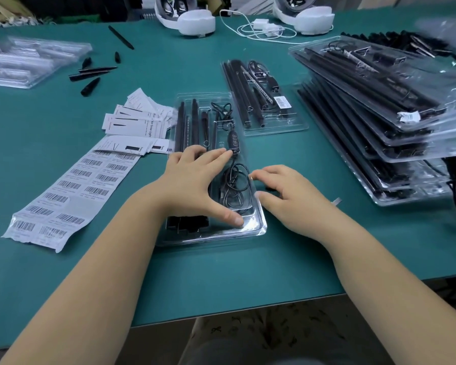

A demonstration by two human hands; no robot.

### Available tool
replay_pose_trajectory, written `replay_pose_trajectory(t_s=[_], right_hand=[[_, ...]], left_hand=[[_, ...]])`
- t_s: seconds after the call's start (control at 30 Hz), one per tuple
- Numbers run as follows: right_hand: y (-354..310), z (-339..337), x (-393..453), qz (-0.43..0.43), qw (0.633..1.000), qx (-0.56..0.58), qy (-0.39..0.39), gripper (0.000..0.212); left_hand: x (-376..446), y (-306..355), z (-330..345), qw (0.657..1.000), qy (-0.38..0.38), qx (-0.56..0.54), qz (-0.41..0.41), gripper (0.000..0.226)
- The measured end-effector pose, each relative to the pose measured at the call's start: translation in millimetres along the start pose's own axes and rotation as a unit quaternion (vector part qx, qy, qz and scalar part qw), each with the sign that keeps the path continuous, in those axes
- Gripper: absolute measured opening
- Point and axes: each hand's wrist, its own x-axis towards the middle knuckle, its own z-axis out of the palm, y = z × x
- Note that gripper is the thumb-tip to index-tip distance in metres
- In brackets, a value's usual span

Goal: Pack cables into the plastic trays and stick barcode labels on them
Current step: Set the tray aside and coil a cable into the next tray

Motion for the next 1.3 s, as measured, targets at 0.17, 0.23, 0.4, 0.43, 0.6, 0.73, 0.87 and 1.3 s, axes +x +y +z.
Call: replay_pose_trajectory(t_s=[0.17,0.23,0.4,0.43,0.6,0.73,0.87,1.3], right_hand=[[-1,-6,4,-0.001,0.995,-0.09,-0.031,0.036],[-2,-9,11,0.006,0.994,-0.099,-0.051,0.03],[-9,-12,33,0.02,0.999,-0.035,-0.037,0.037],[-7,-11,36,0.021,0.999,-0.044,-0.015,0.04],[1,-4,40,0.019,0.999,0.028,0.034,0.018],[1,-5,37,0.0,0.998,0.011,0.059,0.022],[2,-2,35,0.013,0.997,0.024,0.068,0.025],[4,-1,32,0.002,0.996,0.045,0.081,0.024]], left_hand=[[2,-3,-4,1.0,0.009,-0.026,-0.004,0.138],[3,-3,-4,0.999,0.018,-0.033,-0.001,0.138],[3,-3,0,0.999,0.04,-0.022,-0.001,0.137],[2,-3,0,0.999,0.043,-0.024,-0.001,0.136],[-2,-3,-5,0.986,0.085,-0.141,0.005,0.103],[-3,-18,-16,0.913,0.278,-0.283,-0.089,0.021],[-9,-64,-22,0.869,0.291,-0.061,-0.395,0.043],[-17,-93,-12,0.864,0.193,-0.031,-0.464,0.068]])
